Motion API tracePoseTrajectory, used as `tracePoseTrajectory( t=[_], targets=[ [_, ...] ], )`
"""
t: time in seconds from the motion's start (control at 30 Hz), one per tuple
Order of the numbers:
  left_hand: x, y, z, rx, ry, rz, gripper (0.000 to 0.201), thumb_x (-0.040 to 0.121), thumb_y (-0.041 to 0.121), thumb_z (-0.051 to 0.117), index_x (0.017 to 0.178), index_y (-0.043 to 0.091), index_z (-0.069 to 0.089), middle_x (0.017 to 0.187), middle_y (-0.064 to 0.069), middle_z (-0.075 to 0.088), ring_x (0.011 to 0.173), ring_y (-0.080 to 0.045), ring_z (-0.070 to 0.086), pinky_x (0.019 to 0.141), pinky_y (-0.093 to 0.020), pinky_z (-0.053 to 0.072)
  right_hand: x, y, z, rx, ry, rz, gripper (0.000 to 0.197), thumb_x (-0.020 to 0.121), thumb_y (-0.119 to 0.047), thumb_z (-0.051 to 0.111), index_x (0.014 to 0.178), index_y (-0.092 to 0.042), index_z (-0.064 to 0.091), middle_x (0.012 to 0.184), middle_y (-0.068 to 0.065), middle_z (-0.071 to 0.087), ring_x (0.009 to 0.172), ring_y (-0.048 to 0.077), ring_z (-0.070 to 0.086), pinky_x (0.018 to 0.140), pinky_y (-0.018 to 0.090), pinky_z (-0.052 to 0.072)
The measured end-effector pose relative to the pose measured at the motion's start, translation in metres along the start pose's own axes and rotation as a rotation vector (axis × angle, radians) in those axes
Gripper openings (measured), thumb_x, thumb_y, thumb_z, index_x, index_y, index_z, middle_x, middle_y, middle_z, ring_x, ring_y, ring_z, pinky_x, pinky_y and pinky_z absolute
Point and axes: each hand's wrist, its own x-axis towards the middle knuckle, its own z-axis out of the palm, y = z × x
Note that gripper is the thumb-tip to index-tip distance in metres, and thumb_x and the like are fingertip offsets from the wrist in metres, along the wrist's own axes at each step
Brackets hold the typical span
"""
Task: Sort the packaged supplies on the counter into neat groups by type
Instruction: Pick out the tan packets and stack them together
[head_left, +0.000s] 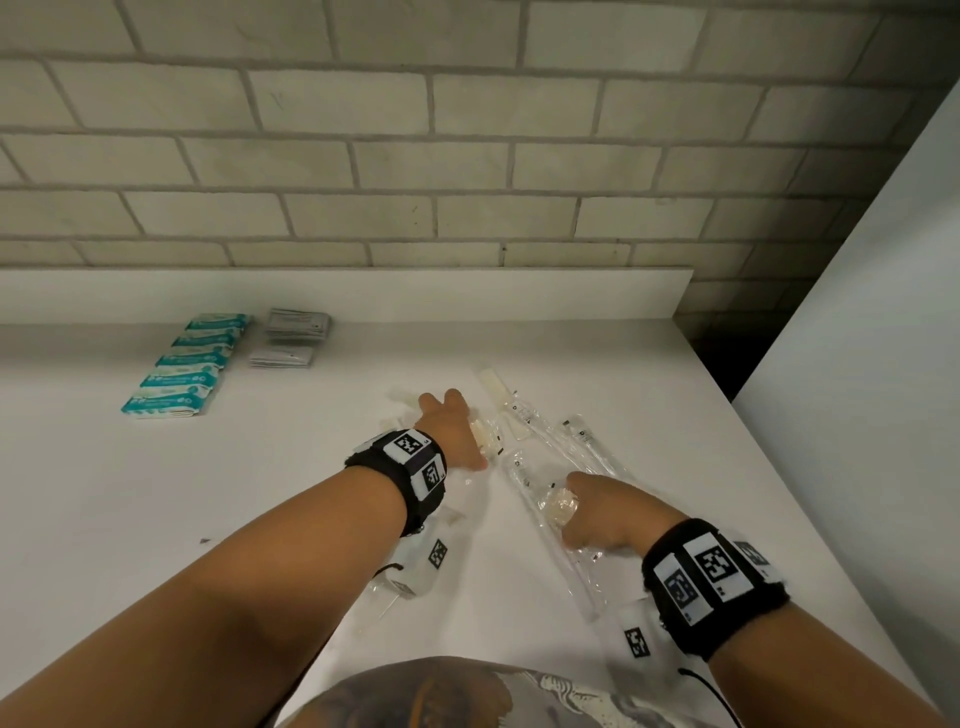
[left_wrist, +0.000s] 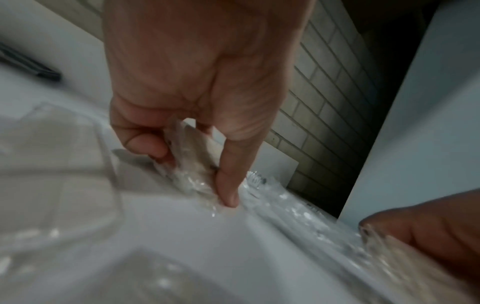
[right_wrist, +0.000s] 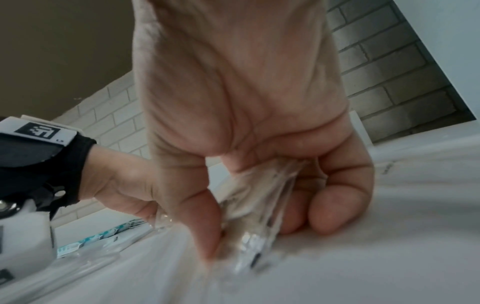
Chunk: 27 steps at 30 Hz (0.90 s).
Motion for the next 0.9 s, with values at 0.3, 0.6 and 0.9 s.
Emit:
tracePoseTrajectory(
  t=[0.3, 0.6, 0.9],
  targets=[
    [-0.021, -0.002, 0.012, -0.058, 0.039, -0.044, 0.087, 0.070, 0.018, 0.079, 0.138, 0.011, 0.026, 0.131, -0.013, 0.034, 0.111, -0.030, 0.055, 0.090, -0.035, 0.053, -0.010, -0.003, -0.002, 0.082, 0.270, -0.024, 0.058, 0.083, -0.016, 0.062, 0.134, -0.021, 0.035, 0.085, 0.002, 0.063, 0.071, 0.020, 0.062, 0.058, 0.026, 0.047],
    [-0.034, -0.010, 0.019, 0.167, 0.158, 0.107, 0.070, 0.075, 0.051, 0.068, 0.128, 0.012, 0.043, 0.126, -0.011, 0.043, 0.115, -0.030, 0.049, 0.093, -0.039, 0.047, -0.022, -0.006, -0.006, 0.204, 0.279, -0.122, 0.036, 0.084, -0.031, 0.069, 0.109, -0.021, 0.043, 0.096, -0.005, 0.056, 0.086, 0.020, 0.056, 0.060, 0.025, 0.040],
    [-0.041, 0.008, 0.022, 0.278, 0.093, 0.014, 0.083, 0.069, 0.054, 0.074, 0.131, 0.011, 0.039, 0.128, -0.012, 0.043, 0.120, -0.031, 0.044, 0.095, -0.041, 0.047, -0.021, -0.012, 0.003, 0.091, 0.078, -0.202, 0.043, 0.082, -0.036, 0.070, 0.116, -0.020, 0.049, 0.107, -0.003, 0.055, 0.092, 0.015, 0.053, 0.066, 0.024, 0.041]
  ],
)
